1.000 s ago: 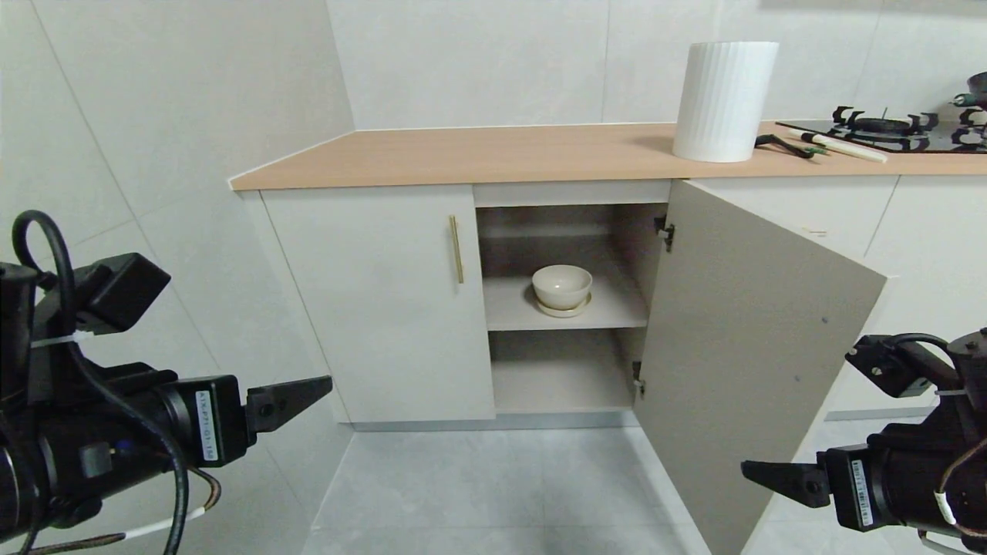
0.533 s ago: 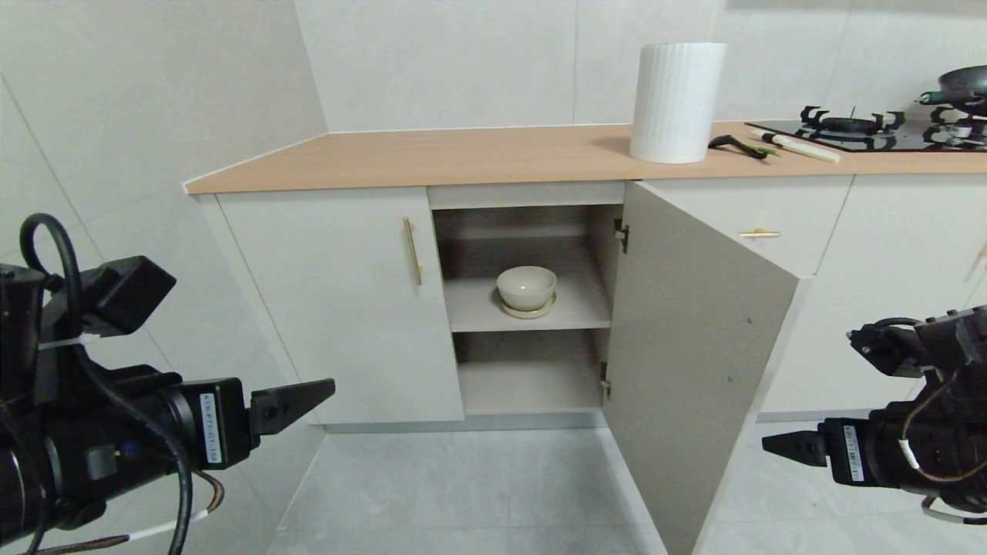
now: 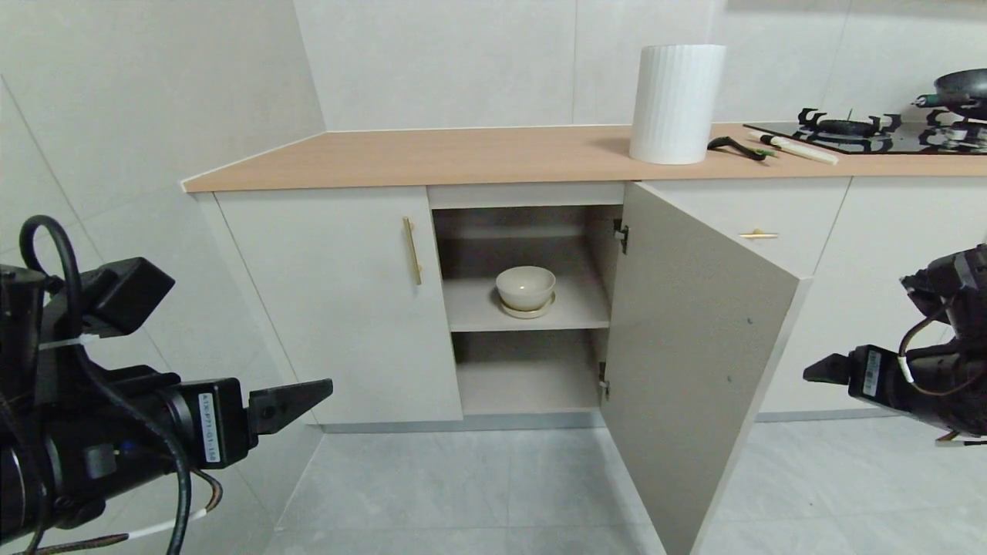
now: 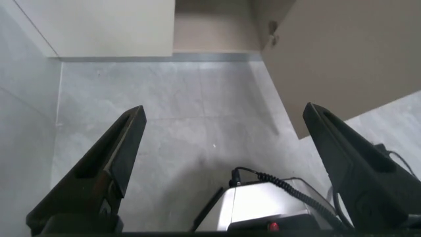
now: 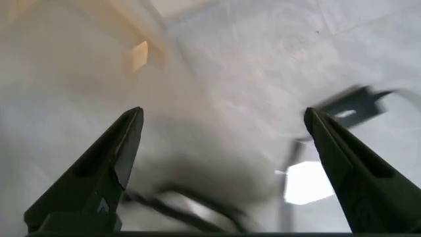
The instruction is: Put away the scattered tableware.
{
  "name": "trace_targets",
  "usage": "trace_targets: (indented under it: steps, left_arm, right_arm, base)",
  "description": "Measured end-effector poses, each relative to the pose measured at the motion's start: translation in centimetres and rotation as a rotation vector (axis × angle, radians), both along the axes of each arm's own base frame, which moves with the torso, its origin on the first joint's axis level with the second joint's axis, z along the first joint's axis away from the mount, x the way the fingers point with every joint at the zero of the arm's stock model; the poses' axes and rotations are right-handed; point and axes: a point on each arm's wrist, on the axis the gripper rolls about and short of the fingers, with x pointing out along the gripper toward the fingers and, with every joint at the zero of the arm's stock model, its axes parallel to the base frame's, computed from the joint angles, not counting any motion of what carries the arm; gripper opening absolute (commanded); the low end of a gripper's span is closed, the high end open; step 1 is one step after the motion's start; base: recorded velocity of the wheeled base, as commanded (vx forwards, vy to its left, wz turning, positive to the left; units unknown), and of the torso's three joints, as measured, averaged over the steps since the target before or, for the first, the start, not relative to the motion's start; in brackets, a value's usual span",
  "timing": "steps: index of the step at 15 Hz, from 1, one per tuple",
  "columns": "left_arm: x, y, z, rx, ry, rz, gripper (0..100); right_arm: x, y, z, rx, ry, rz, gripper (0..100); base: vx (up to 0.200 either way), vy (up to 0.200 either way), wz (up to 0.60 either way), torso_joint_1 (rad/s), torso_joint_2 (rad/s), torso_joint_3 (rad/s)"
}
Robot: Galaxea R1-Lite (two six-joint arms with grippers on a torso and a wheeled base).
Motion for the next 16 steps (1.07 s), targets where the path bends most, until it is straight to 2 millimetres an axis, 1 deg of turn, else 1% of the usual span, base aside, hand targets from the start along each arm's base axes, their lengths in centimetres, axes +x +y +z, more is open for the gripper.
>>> trace_targets:
  steps: [3,6,8,10,12,14,16]
  left_arm:
    - [0.0,0.0,0.0,0.0,0.001,0.001,100]
    - [0.0,0.0,0.0,0.0,0.001,-0.001,100]
    - [0.0,0.0,0.0,0.0,0.001,-0.001,100]
    - [0.0,0.0,0.0,0.0,0.002,-0.003,100]
    - [0.1,0.0,-0.1,0.002,0.004,-0.001,100]
    - [0.1,-0.1,-0.1,0.001,0.006,0.0,100]
    - [0.2,-0.1,-0.1,0.0,0.007,0.001,100]
  right_arm:
    - [2.2,-0.7,0.3,0.065,-0.087,-0.075,100]
    - [3.7,-1.2,-0.6,0.106,-0.11,-0.131,100]
    - [4.4,-1.0,-1.6,0.117,-0.088,-0.136,100]
    - [5.4,-0.1,-2.7,0.134,-0.075,-0.116,100]
    - [6.0,1.3,-3.6,0.137,-0.064,-0.071,100]
    - [6.4,2.7,-4.3,0.136,-0.049,-0.017,100]
    - [7.0,4.2,-4.4,0.13,-0.056,0.033,100]
  base:
    - [0.0,0.0,0.0,0.0,0.0,0.0]
    - [0.0,0.0,0.0,0.0,0.0,0.0]
    - [0.0,0.0,0.0,0.0,0.0,0.0]
    - [0.0,0.0,0.0,0.0,0.0,0.0]
    - [0.0,0.0,0.0,0.0,0.0,0.0]
    - [0.0,0.0,0.0,0.0,0.0,0.0]
    - [0.0,0.0,0.0,0.0,0.0,0.0]
